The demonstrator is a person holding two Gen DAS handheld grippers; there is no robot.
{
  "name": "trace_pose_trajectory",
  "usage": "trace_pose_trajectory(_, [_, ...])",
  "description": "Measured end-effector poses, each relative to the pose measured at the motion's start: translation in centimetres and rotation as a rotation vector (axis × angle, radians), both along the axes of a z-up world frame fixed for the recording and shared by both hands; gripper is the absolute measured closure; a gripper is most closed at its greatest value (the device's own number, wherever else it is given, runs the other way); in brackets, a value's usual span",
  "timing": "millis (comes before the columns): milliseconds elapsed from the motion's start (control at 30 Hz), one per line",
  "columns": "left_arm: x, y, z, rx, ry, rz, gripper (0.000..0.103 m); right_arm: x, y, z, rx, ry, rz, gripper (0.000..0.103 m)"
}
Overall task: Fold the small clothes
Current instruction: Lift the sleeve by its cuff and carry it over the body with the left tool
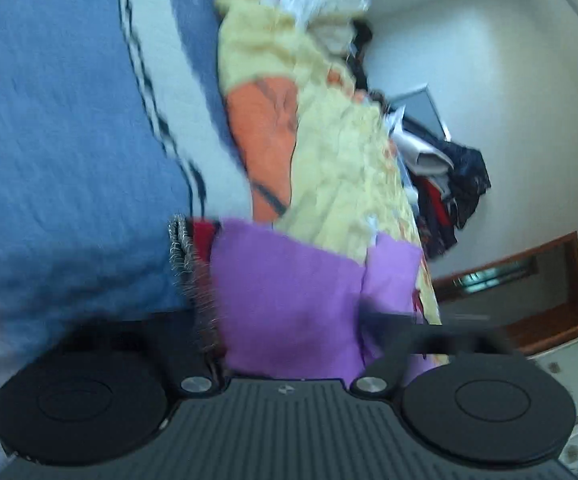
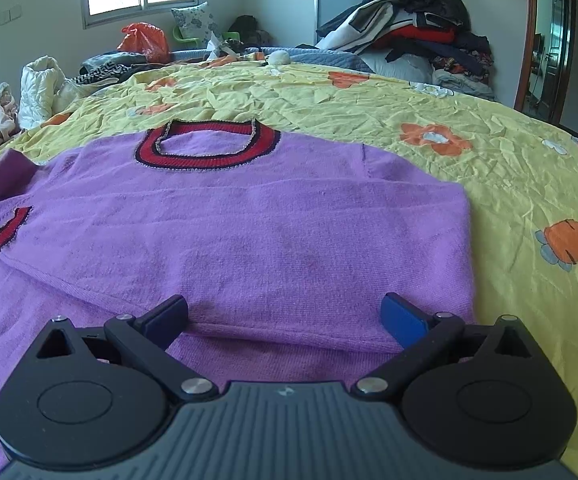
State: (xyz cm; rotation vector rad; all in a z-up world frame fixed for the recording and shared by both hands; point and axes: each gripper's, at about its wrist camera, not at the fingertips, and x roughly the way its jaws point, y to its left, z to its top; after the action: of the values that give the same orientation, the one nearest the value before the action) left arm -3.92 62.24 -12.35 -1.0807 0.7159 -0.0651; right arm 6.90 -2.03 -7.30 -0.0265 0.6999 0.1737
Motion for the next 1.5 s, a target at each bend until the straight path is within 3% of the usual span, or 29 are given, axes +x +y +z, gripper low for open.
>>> trace_pose_trajectory(67, [0.8, -0.5, -1.1, -0.001, 0.067, -0.013, 0.082, 0.0, 0.0, 0.0, 0.001, -0.001, 0.0, 0.0])
trace_pose_trajectory(133, [0.5, -0.8, -1.8, -0.017, 0.042, 0.003, 0.098, 0.0, -0.1, 0.1, 0.003, -0.003, -0.001, 0.0])
trace_pose_trajectory(367, [-2.7, 2.1, 0.9, -0.03, -0.105, 0.206, 0.098, -0.1, -0.1, 0.1, 0.005, -0.004, -0.002, 0.0])
trace_pose_trajectory(533, [-5.8, 5.6, 5.4, 0.049, -0.198, 0.373, 0.103, -0.2, -0.2, 0.3, 0.018, -0.007, -0.003, 0.0])
trace_pose_trajectory(633, [-7.7, 7.6, 6.2, -0.001, -0.224, 0.376, 0.103, -0.3, -0.1, 0.3, 0.015, -0.01, -0.009, 0.0])
trace_pose_trajectory(667, [-8.0, 7.5, 6.3, -0.01, -0.222, 0.359, 0.099, -0.4, 0.0, 0.3, 0.011, -0.01, -0.009, 0.0])
trace_pose_trajectory(700, [-7.7, 7.2, 6.1, -0.026, -0.211, 0.305, 0.071, -0.4, 0.0, 0.3, 0.008, -0.008, -0.009, 0.0])
trace_pose_trajectory(733, [-7.3, 6.5, 5.5, -0.055, -0.201, 0.254, 0.029, -0.4, 0.0, 0.3, 0.007, -0.008, -0.011, 0.0])
trace_pose_trajectory(800, [-6.9, 4.4, 4.0, -0.059, -0.17, 0.207, 0.006, -0.3, 0.0, 0.3, 0.006, -0.007, -0.01, 0.0])
trace_pose_trajectory(833, [-6.7, 3.4, 3.3, -0.055, -0.156, 0.192, 0.011, -0.4, 0.0, 0.3, 0.007, -0.007, -0.01, 0.0])
trace_pose_trajectory(900, [-6.2, 1.8, 1.2, -0.082, -0.095, 0.224, 0.012, -0.4, 0.0, 0.3, 0.008, -0.007, -0.011, 0.0])
trace_pose_trajectory(967, [-6.1, 0.7, -0.8, -0.134, -0.11, 0.261, 0.013, -0.3, 0.0, 0.3, 0.004, -0.007, -0.011, 0.0])
trace_pose_trajectory(1033, [-6.0, -0.3, -0.3, -0.068, -0.125, 0.3, 0.008, -0.3, 0.1, 0.2, 0.0, -0.007, -0.013, 0.0])
trace_pose_trajectory(1100, [-5.8, -0.8, -0.1, -0.056, -0.138, 0.346, 0.001, -0.3, 0.2, 0.2, -0.003, -0.007, -0.014, 0.0])
trace_pose_trajectory(1167, [-5.3, -1.3, 0.3, -0.029, -0.1, 0.386, 0.0, -0.3, 0.2, 0.2, -0.005, -0.005, -0.014, 0.0])
trace_pose_trajectory(1333, [-5.0, -3.0, 0.7, -0.007, 0.002, 0.374, 0.0, -0.4, 0.1, 0.2, -0.003, -0.011, -0.019, 0.0])
trace_pose_trajectory(1367, [-5.0, -2.9, 0.3, -0.009, -0.029, 0.378, 0.0, -0.4, 0.1, 0.2, -0.003, -0.009, -0.018, 0.0])
trace_pose_trajectory(1500, [-4.0, -3.4, 0.6, 0.011, -0.026, 0.486, 0.0, -0.3, 0.0, 0.2, 0.0, -0.01, -0.018, 0.0])
